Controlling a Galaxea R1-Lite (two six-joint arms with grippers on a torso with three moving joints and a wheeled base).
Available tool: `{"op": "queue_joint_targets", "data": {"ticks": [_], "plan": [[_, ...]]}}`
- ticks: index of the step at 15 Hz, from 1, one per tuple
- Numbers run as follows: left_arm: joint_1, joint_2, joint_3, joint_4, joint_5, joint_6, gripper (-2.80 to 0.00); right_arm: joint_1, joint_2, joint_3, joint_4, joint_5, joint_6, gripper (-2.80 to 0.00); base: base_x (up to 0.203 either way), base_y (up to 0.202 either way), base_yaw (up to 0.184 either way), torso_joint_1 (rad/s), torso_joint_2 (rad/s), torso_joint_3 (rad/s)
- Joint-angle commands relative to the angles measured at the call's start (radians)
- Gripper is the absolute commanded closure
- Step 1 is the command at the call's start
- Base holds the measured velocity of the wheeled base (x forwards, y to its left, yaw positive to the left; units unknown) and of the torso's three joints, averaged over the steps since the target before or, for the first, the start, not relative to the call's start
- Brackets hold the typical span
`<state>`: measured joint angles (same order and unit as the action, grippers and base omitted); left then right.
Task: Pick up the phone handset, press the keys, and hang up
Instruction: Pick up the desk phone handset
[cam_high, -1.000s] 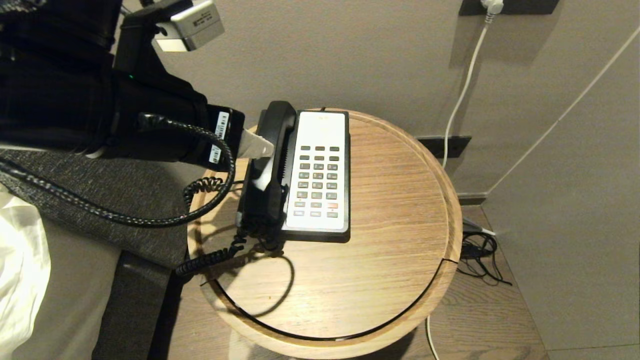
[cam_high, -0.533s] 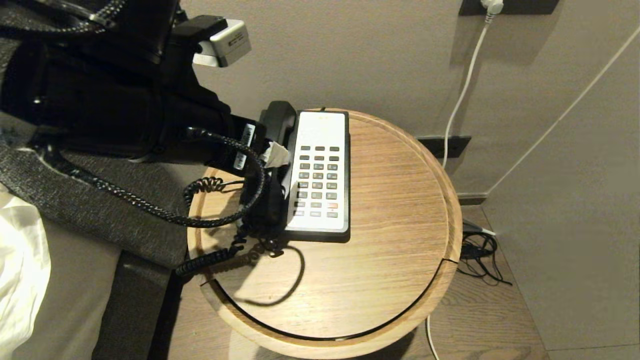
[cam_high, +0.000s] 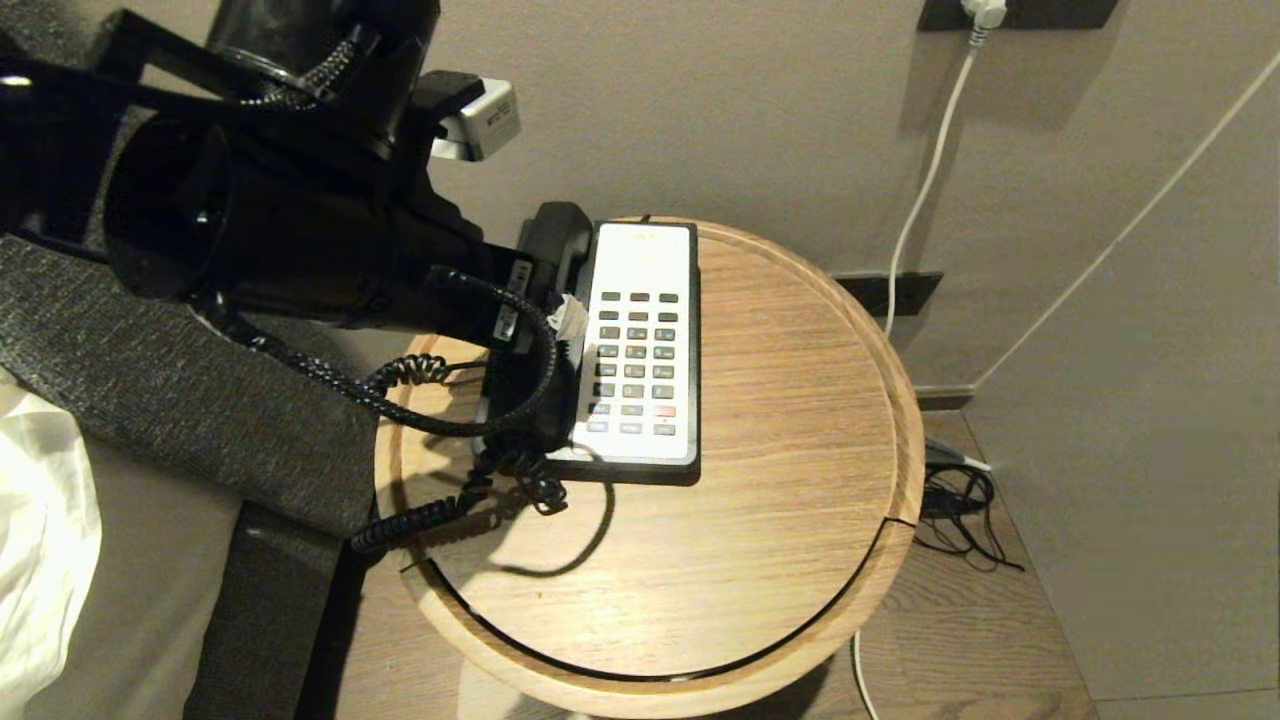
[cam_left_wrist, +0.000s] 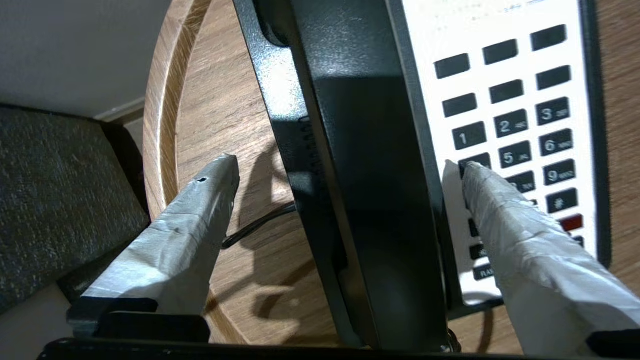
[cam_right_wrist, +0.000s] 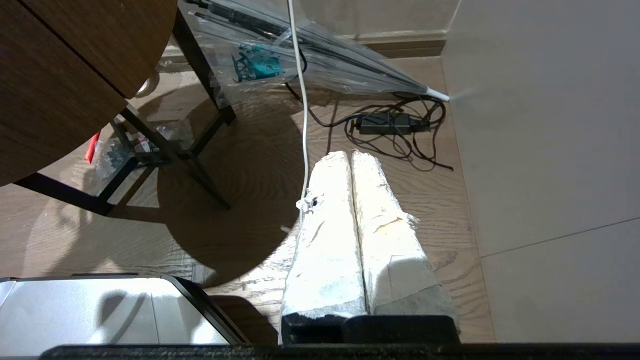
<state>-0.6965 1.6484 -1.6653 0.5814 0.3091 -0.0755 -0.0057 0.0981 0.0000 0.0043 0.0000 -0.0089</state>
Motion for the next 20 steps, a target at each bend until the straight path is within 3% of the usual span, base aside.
{"op": "queue_joint_targets", "data": {"ticks": [1,6,11,12,20], "plan": [[0.011,0.017,-0.002,0.003,0.001,-0.004,-2.8,0.0,0.0,0.0,0.0,0.0,0.0,0.0,0.0,0.0,0.0,0.0,0.0,0.0],[0.015,0.035,-0.016,0.003,-0.005,-0.049,-2.8,0.0,0.002,0.0,0.0,0.0,0.001,0.0,0.0,0.0,0.0,0.0,0.0,0.0],[0.018,0.039,-0.017,0.005,-0.006,-0.052,-2.8,0.0,0.002,0.0,0.0,0.0,0.0,0.0,0.0,0.0,0.0,0.0,0.0,0.0],[0.018,0.039,-0.014,0.005,-0.007,-0.052,0.0,0.0,0.002,0.0,0.0,0.0,0.001,0.0,0.0,0.0,0.0,0.0,0.0,0.0],[0.017,0.031,-0.013,0.006,-0.01,-0.064,0.0,0.0,0.002,0.0,0.0,0.0,0.0,0.0,0.0,0.0,0.0,0.0,0.0,0.0]]}}
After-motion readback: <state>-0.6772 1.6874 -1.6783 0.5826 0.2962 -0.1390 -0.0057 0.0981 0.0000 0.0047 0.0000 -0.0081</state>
